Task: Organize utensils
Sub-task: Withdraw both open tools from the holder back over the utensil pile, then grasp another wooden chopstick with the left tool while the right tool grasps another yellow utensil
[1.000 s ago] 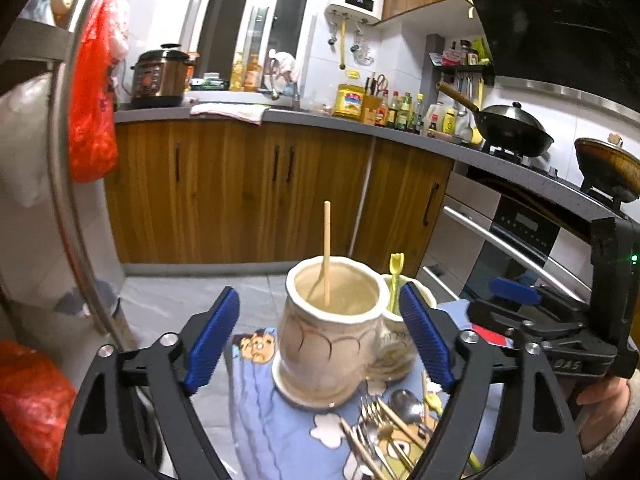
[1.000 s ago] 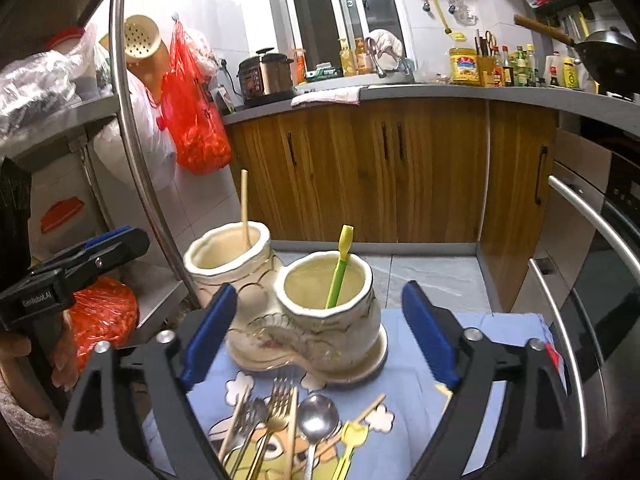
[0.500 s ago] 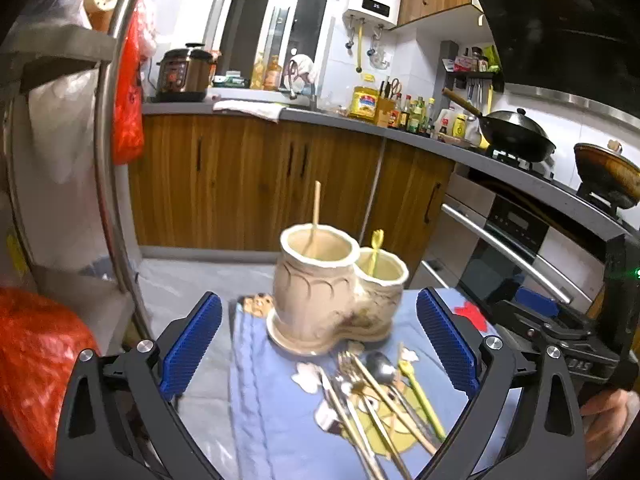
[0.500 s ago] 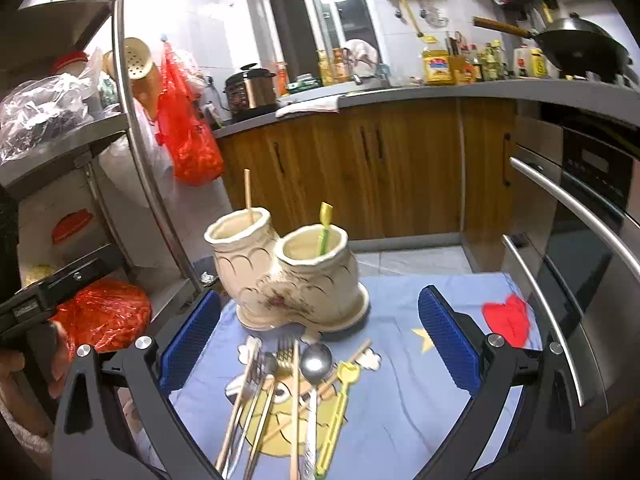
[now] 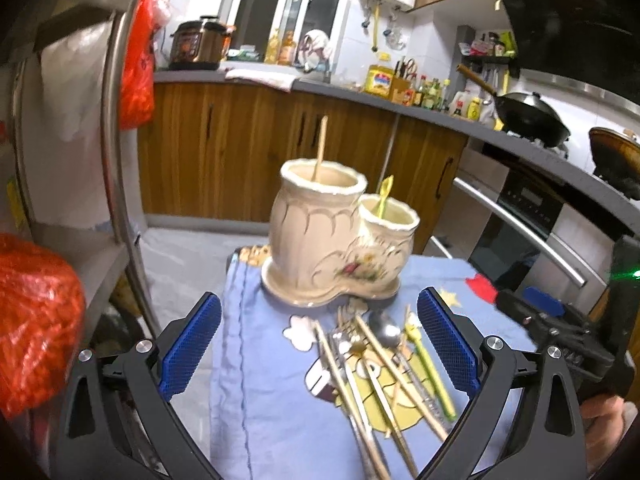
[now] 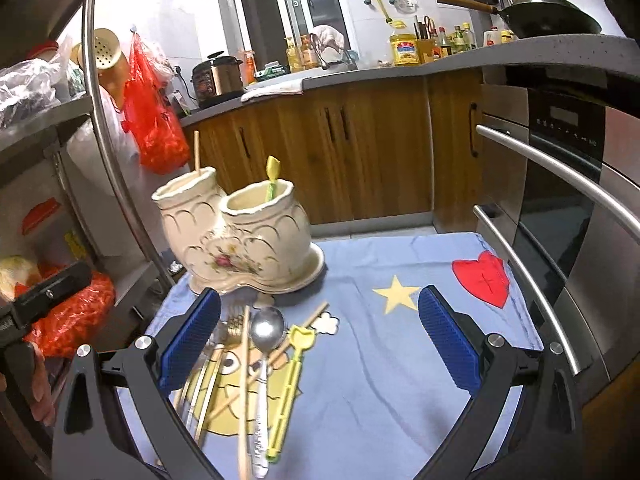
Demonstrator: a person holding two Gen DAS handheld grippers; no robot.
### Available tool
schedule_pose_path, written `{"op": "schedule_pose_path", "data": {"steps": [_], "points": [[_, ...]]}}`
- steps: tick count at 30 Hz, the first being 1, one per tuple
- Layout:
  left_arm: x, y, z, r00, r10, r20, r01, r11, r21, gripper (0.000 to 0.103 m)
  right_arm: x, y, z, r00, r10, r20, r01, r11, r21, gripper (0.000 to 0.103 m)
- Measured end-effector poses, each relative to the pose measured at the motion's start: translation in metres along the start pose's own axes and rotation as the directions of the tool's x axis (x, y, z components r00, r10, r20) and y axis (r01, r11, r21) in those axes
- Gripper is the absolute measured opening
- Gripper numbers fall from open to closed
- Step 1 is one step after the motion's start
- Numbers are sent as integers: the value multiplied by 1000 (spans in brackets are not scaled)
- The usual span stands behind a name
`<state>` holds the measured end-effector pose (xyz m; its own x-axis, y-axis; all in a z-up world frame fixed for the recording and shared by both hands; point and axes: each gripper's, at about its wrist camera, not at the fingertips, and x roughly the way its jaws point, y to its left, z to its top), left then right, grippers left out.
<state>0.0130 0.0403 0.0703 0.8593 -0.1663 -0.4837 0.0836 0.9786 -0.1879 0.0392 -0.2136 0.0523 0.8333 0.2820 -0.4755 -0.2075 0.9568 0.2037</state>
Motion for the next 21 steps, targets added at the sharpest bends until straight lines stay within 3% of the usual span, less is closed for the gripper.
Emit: {"op": "schedule_pose_path", "data": {"steps": [8,15,21], "points": [[36,13,-27,990,37,-135,-34,999,24,98,18,-14,-16,997,-21,-74,20,999,-26,98],[55,0,-42,971,26,-236,-4,996,94,94,29,-20,-23,992,-33,-124,27,998,-48,98],[71,-9,-48,953,1,-304,31,995,99,76,38,-26,-27,986,-21,-167,14,999,-39,93]]}}
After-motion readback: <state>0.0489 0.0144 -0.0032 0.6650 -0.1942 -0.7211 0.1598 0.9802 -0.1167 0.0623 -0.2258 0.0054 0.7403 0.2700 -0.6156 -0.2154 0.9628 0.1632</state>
